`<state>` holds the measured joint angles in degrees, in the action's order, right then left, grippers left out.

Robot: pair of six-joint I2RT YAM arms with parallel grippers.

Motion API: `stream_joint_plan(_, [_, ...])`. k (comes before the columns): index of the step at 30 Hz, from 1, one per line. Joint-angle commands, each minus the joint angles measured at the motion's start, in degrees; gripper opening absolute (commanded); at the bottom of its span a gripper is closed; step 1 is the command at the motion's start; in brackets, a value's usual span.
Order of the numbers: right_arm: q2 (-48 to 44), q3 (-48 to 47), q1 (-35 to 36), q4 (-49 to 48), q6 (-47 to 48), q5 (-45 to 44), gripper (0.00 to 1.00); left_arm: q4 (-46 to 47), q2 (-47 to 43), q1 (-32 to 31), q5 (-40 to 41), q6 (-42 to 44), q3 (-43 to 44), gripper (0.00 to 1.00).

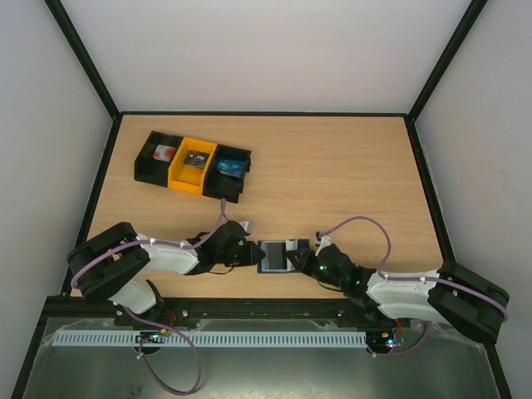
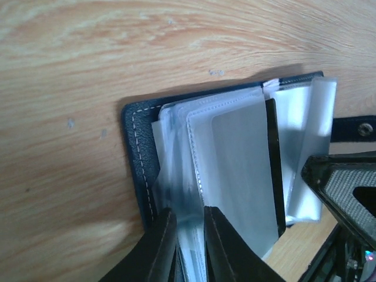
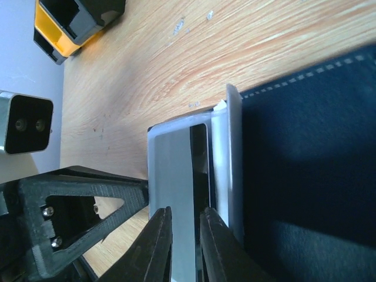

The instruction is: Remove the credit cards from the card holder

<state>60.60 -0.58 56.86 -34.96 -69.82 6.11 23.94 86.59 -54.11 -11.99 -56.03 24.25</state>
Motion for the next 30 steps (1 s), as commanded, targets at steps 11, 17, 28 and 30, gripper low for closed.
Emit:
stream_joint_plan(11, [5.5, 2.2, -0.1, -7.1, -0.5, 2.9, 0.15, -6.4, -4.8, -0.5, -1.9, -0.3, 1.8, 0.30])
stream_joint_plan(17, [7.4, 1.6, -1.5, -6.4, 1.0, 3.7, 0.15, -5.4, -3.9, -0.5, -2.5, -0.4, 3.2, 0.33])
stream_joint_plan(28, [9.8, 2.7, -3.2, -9.6, 2.8, 5.3, 0.16, 0.2, -2.1, -0.3, -4.5, 0.4, 3.0, 0.28])
stream_joint_plan(30, [10.6, 3.2, -3.2, -10.8, 2.9, 5.6, 0.16, 2.2, 0.0, 0.2, -5.5, 0.3, 2.3, 0.27])
